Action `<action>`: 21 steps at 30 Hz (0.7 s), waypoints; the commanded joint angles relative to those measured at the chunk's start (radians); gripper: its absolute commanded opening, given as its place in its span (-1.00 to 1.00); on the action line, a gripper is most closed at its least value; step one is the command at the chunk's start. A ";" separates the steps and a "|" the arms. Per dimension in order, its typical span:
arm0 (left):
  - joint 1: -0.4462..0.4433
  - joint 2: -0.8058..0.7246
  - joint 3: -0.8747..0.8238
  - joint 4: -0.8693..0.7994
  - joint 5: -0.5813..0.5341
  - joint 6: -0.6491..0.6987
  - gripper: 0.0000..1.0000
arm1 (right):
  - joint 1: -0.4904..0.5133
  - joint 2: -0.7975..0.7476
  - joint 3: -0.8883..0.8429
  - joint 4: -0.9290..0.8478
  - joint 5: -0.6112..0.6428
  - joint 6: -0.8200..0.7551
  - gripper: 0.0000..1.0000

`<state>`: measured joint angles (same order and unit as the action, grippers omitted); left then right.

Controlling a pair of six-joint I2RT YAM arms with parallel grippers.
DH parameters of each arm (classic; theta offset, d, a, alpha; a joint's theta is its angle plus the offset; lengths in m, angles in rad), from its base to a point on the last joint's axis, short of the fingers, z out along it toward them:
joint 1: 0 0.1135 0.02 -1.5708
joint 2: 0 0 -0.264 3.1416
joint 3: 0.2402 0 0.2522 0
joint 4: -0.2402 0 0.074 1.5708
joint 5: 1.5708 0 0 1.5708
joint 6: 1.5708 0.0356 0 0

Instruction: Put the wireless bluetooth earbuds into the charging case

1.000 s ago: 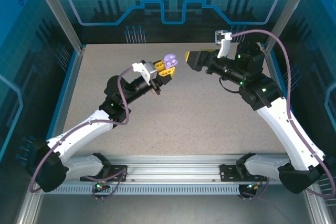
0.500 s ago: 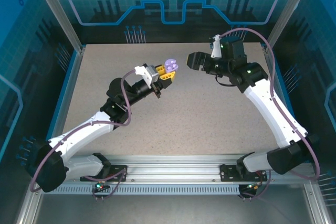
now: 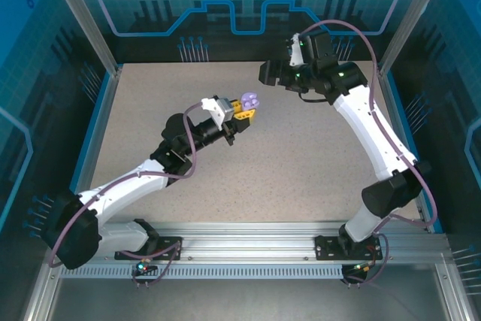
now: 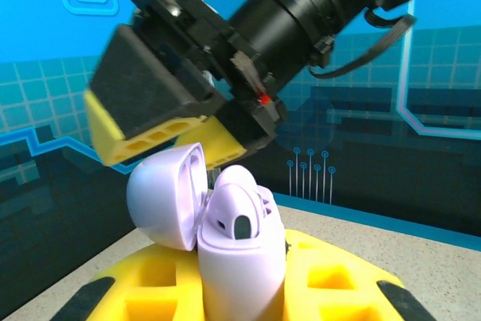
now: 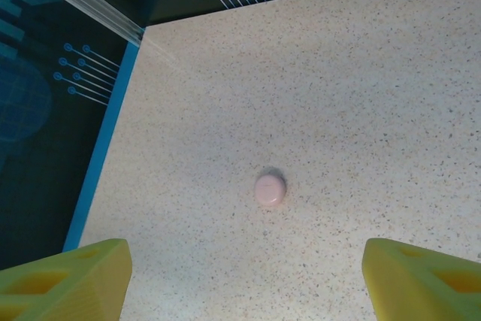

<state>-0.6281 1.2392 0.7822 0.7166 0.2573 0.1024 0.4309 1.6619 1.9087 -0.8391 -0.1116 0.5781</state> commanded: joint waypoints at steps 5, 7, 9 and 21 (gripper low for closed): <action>-0.023 0.024 -0.005 0.049 -0.008 -0.026 -1.00 | 0.058 0.107 0.186 -0.138 0.061 -0.081 0.61; -0.026 0.030 -0.003 0.050 -0.010 -0.026 -1.00 | 0.072 0.133 0.226 -0.165 0.077 -0.098 0.61; -0.027 0.037 0.000 0.051 -0.009 -0.027 -1.00 | 0.088 0.161 0.271 -0.197 0.093 -0.119 0.61; -0.030 0.064 0.024 0.053 -0.010 -0.027 -1.00 | 0.163 0.220 0.353 -0.287 0.180 -0.185 0.59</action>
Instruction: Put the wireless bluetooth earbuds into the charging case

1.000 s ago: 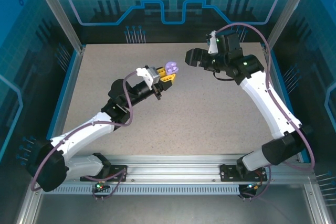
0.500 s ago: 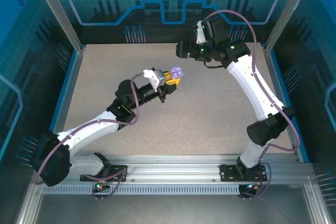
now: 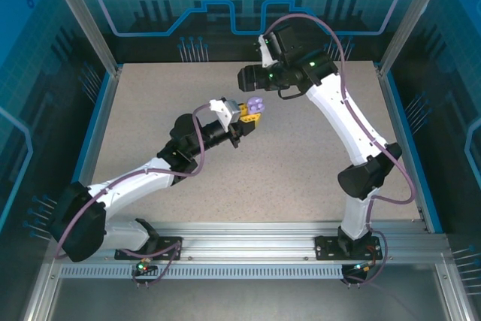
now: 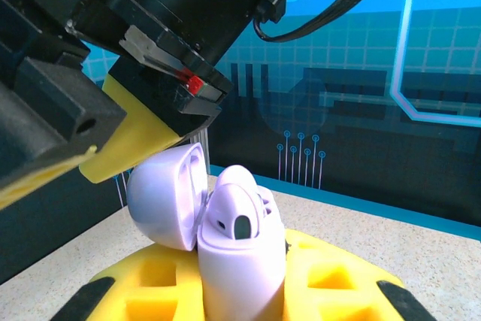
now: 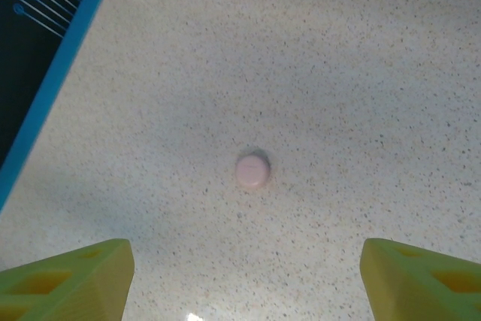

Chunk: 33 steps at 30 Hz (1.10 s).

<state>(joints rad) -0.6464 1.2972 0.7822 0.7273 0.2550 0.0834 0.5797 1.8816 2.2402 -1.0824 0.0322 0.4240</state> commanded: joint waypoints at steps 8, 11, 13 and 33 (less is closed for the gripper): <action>-0.011 0.017 0.031 0.042 -0.007 -0.008 -1.00 | 0.026 -0.081 -0.103 -0.015 0.048 -0.033 0.59; -0.013 0.020 0.033 0.043 -0.009 -0.008 -1.00 | 0.026 -0.118 -0.151 -0.004 0.043 -0.031 0.59; -0.012 0.023 0.034 0.044 -0.008 -0.008 -1.00 | 0.026 -0.138 -0.175 0.000 0.040 -0.031 0.59; -0.012 0.030 0.036 0.043 -0.015 -0.005 -1.00 | 0.019 -0.255 -0.294 0.031 0.044 0.000 0.59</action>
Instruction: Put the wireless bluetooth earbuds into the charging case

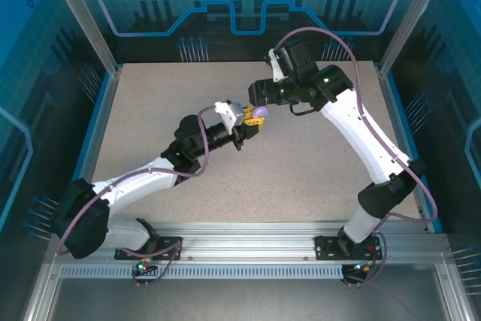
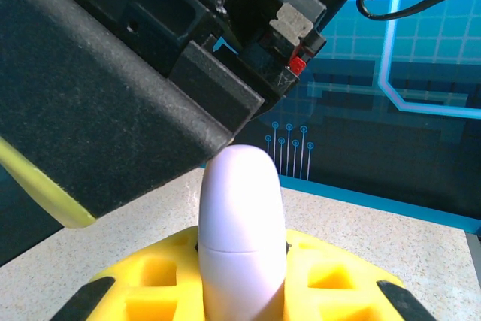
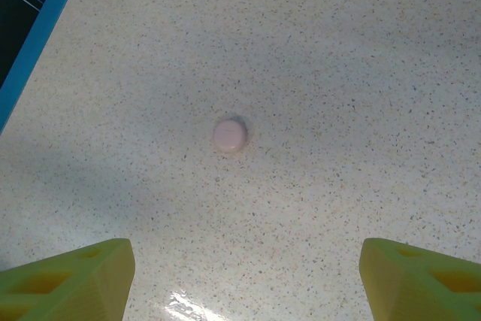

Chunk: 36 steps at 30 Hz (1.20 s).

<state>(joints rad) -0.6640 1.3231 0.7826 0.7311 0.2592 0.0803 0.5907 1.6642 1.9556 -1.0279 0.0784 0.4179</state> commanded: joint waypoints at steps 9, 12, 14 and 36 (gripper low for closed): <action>0.005 -0.008 0.024 -0.012 -0.043 -0.035 -1.00 | -0.085 -0.139 -0.089 0.061 0.094 0.098 0.62; 0.004 -0.014 0.025 -0.056 -0.052 -0.065 -1.00 | -0.134 -0.191 -0.184 0.092 0.109 0.124 0.63; 0.006 -0.016 0.019 -0.072 -0.059 -0.085 -1.00 | -0.158 -0.230 -0.268 0.121 0.105 0.133 0.63; -0.036 0.169 0.060 -0.331 -0.211 -0.443 -1.00 | -0.279 -0.513 -0.806 0.225 0.065 0.160 0.65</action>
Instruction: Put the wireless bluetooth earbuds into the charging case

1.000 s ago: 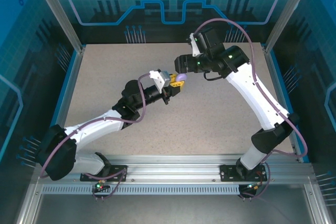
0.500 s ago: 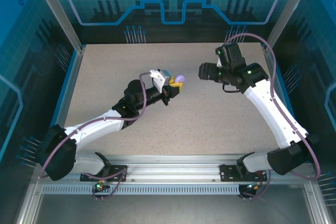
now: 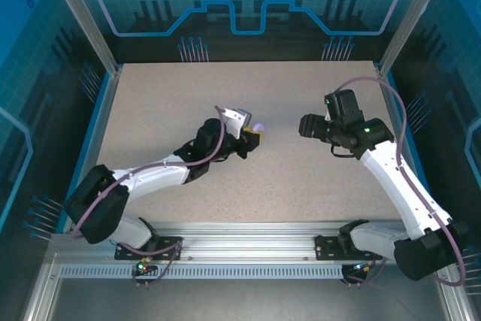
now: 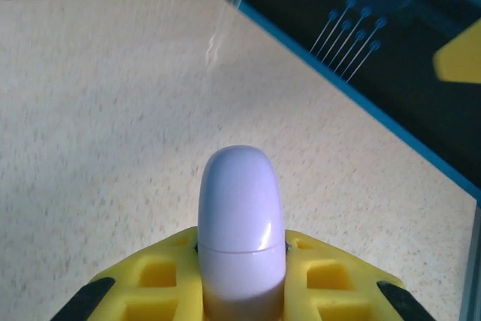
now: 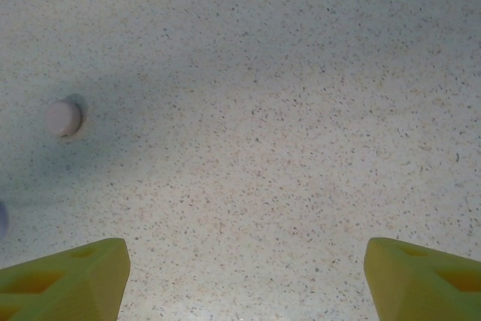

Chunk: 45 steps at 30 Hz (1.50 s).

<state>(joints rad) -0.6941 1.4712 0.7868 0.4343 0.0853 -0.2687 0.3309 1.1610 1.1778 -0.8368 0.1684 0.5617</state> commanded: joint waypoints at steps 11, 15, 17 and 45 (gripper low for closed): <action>-0.006 0.264 0.267 -0.128 -0.042 -0.284 -1.00 | -0.052 -0.033 -0.085 0.071 -0.061 0.010 0.65; -0.005 0.361 0.378 -0.210 -0.052 -0.332 -1.00 | -0.062 -0.041 -0.094 0.080 -0.073 0.010 0.65; -0.006 0.407 0.432 -0.261 -0.057 -0.357 -1.00 | -0.064 -0.044 -0.095 0.082 -0.075 0.010 0.65; 0.040 0.745 0.701 -0.507 0.021 -0.506 -0.95 | -0.084 -0.038 -0.053 0.077 -0.103 0.009 0.65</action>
<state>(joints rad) -0.6701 2.1834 1.4639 -0.0334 0.0883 -0.7441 0.2607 1.1233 1.0939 -0.7681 0.0772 0.5617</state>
